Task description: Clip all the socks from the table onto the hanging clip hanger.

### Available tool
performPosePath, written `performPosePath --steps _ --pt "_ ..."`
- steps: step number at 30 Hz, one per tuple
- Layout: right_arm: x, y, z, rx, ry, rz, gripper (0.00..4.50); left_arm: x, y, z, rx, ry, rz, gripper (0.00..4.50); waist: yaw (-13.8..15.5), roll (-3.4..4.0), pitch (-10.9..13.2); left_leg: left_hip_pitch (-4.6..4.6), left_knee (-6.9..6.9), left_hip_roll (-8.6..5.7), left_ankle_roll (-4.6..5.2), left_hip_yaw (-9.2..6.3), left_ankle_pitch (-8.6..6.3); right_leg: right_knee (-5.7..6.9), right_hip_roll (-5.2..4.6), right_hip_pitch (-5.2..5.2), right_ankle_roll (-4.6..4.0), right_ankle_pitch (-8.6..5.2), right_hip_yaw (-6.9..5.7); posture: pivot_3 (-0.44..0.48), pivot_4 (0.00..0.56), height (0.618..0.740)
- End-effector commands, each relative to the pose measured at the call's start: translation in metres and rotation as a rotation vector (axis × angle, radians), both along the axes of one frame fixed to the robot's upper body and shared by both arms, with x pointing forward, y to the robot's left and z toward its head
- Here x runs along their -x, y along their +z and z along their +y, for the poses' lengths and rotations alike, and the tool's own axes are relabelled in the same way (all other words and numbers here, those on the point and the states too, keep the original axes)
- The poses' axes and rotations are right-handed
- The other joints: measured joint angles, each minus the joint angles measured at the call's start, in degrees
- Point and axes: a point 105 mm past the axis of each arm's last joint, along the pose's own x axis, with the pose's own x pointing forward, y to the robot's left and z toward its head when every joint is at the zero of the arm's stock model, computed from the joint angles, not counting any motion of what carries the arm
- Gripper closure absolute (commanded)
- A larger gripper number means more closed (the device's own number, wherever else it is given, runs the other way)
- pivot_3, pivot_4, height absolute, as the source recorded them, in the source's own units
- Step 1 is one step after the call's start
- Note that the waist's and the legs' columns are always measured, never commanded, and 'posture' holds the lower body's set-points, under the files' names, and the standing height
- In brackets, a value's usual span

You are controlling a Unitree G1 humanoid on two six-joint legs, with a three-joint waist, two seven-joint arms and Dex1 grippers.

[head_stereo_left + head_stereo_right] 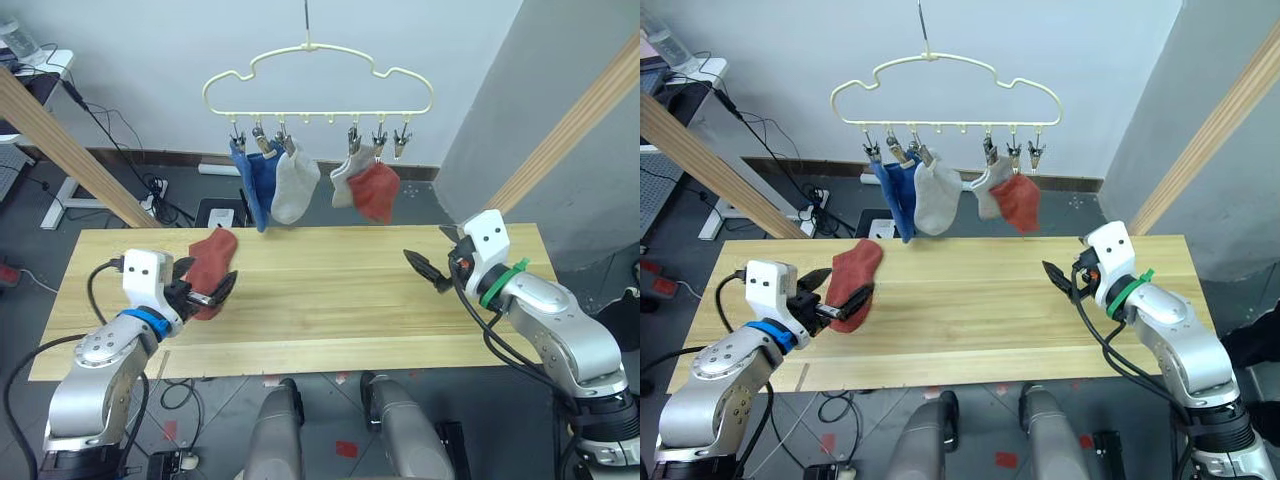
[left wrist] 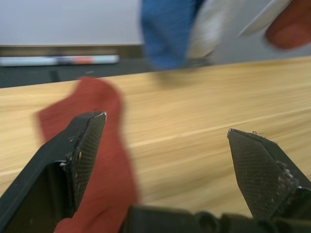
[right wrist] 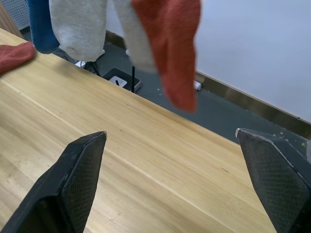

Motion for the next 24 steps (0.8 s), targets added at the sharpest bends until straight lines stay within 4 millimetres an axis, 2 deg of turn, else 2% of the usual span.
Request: performPosePath --steps 1,9,12,24 --pt "0.002 0.012 0.002 -0.001 -0.005 -0.052 0.0 0.005 0.009 0.002 -0.007 -0.003 -0.009 0.04 0.1 0.0 0.0 0.0 0.0 -0.02 0.0 0.01 0.0 0.0 -0.02 0.0 0.0 0.0 0.01 0.039 0.322 0.74" --pt "-0.002 0.009 -0.003 -0.009 -0.058 -0.033 0.0 0.002 0.01 0.001 -0.022 0.052 -0.048 0.04 0.3 -0.02 0.0 -0.02 0.01 -0.04 0.0 0.02 0.0 -0.03 -0.05 0.01 0.0 0.0 0.0 0.044 0.317 0.74" --pt "-0.002 0.01 -0.002 -0.014 -0.061 -0.028 0.0 0.004 0.005 -0.002 0.014 0.007 0.001 0.04 0.3 -0.02 0.0 -0.01 0.01 -0.03 -0.01 0.01 0.0 0.03 -0.04 0.02 0.0 0.0 0.0 0.042 0.319 0.74" --pt "-0.002 0.009 -0.009 -0.006 -0.11 -0.024 0.0 0.004 0.009 -0.004 -0.009 -0.006 -0.022 0.04 0.2 -0.02 0.0 -0.01 0.04 -0.04 -0.01 0.01 0.01 0.07 -0.04 0.02 -0.01 0.01 0.0 0.034 0.329 0.74"
